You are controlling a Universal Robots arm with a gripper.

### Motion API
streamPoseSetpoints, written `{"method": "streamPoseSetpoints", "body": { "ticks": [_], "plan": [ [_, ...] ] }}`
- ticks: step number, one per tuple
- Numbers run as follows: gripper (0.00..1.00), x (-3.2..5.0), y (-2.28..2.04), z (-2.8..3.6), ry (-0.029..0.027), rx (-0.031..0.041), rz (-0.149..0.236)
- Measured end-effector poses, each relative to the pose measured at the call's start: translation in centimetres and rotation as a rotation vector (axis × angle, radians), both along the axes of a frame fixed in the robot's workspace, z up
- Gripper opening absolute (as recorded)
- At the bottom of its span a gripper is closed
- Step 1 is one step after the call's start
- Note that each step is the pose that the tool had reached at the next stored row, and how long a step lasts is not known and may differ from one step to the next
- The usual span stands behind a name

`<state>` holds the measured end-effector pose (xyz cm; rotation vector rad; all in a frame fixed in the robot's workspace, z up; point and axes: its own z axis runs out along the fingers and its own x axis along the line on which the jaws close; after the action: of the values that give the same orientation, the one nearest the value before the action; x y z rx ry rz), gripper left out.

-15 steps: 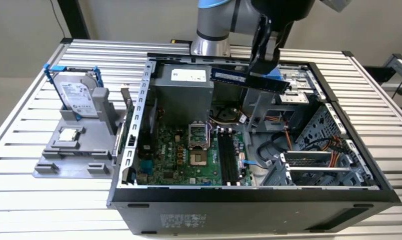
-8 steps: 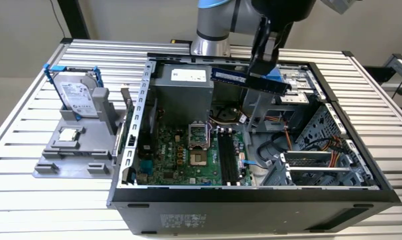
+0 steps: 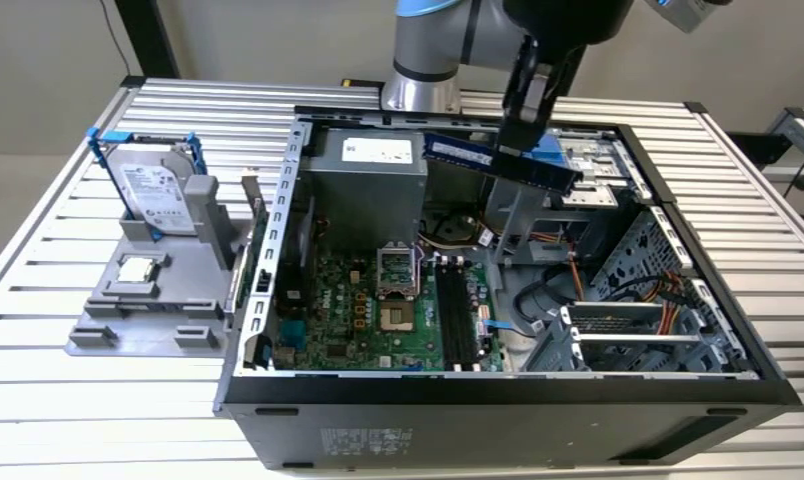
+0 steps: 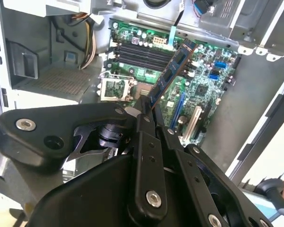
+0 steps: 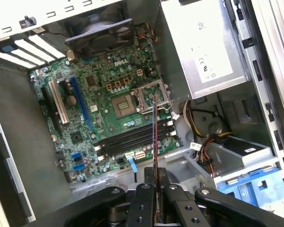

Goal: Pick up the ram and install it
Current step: 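Insert the ram into the slot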

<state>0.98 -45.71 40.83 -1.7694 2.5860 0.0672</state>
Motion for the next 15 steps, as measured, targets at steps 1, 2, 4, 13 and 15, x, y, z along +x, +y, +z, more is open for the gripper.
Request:
{"method": "streamPoseSetpoints", "body": {
  "ticks": [1, 2, 4, 13, 15],
  "plan": [
    [0.00, 0.00, 0.00, 0.00, 0.0001, 0.0000, -0.010],
    [0.00, 0.00, -0.01, 0.00, 0.0002, 0.0000, -0.018],
    [0.00, 0.00, -0.02, 0.00, 0.0004, 0.0000, -0.038],
    [0.00, 0.00, -0.06, 0.00, 0.0012, 0.0000, -0.130],
    [0.00, 0.00, -0.07, 0.00, 0.0014, -0.0001, -0.150]
  ]
}}
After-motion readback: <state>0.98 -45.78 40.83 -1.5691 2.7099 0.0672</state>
